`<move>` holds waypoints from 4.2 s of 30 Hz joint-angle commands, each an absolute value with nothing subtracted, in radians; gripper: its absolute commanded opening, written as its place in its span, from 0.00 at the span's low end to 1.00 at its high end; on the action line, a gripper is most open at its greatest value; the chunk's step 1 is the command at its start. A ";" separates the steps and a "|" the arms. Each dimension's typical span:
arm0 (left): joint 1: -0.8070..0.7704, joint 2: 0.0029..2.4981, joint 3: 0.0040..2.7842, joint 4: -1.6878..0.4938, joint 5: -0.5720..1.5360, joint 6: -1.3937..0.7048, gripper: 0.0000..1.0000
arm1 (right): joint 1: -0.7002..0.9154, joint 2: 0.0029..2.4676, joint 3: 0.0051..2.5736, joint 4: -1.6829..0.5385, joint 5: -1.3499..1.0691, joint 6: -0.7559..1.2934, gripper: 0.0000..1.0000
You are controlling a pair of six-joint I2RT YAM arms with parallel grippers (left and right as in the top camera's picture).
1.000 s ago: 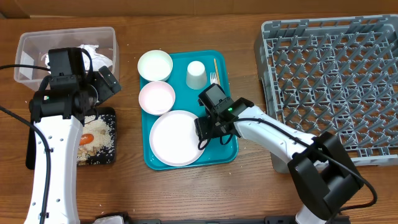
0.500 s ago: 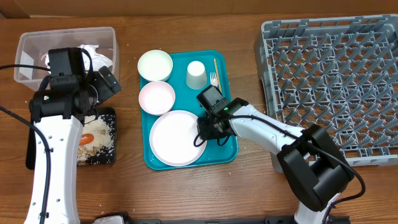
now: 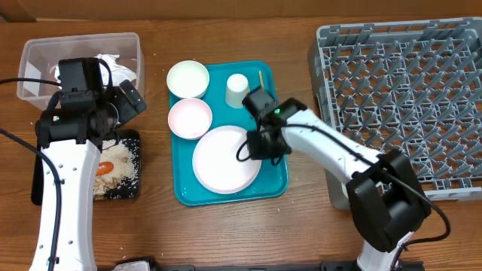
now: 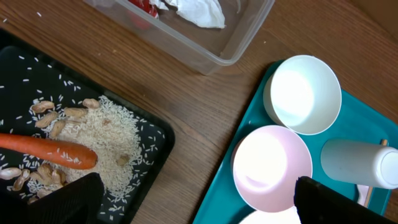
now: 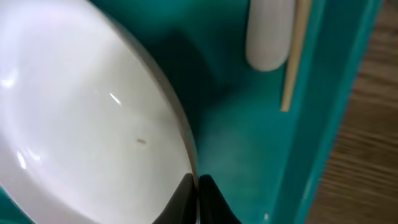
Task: Sort waste into correct bins and load items into the dishwasher rack
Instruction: 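Lift the plate and insert it upright into the dish rack, then reach the right gripper to the teal tray and grasp the white cup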
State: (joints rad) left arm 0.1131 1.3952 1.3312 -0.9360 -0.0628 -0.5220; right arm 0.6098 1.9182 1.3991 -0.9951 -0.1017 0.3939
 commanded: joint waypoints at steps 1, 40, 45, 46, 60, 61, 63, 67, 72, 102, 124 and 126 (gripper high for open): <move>0.118 1.397 1.338 -0.935 -0.059 -0.532 1.00 | 0.575 1.882 1.534 -1.097 -0.078 0.305 0.04; 0.118 1.397 1.338 -0.935 -0.059 -0.532 1.00 | -0.273 2.088 2.015 -0.746 0.649 -0.485 0.04; 0.118 1.397 1.338 -0.936 -0.059 -0.532 1.00 | -0.273 2.100 2.015 -0.685 0.653 -0.532 0.04; 0.118 1.397 1.338 -0.935 -0.059 -0.532 1.00 | -0.273 2.100 2.015 -0.686 0.653 -0.532 0.04; 0.117 1.397 1.338 -0.936 -0.059 -0.532 1.00 | -0.154 2.095 2.017 -0.728 0.606 -0.390 0.68; 0.118 1.397 1.338 -0.935 -0.059 -0.532 1.00 | -0.135 2.092 2.018 -0.731 0.609 -0.388 0.70; 0.118 1.397 1.338 -0.936 -0.059 -0.532 1.00 | -0.104 2.084 2.018 -0.730 0.644 -0.386 0.72; 0.118 1.397 1.338 -0.936 -0.059 -0.532 1.00 | -0.046 2.049 2.025 -0.720 0.746 -0.305 0.78; 0.118 1.397 1.338 -0.936 -0.059 -0.532 1.00 | -0.110 2.016 2.026 -0.740 0.904 -0.197 0.88; 0.118 1.397 1.338 -0.936 -0.059 -0.532 1.00 | -0.554 2.104 2.020 -0.836 -0.450 0.145 0.04; 0.117 1.397 1.338 -0.935 -0.059 -0.532 1.00 | -0.207 1.822 2.226 -1.043 -0.801 0.141 1.00; 0.118 1.397 1.338 -0.935 -0.059 -0.532 1.00 | -0.069 1.846 2.217 -1.051 -0.683 0.141 1.00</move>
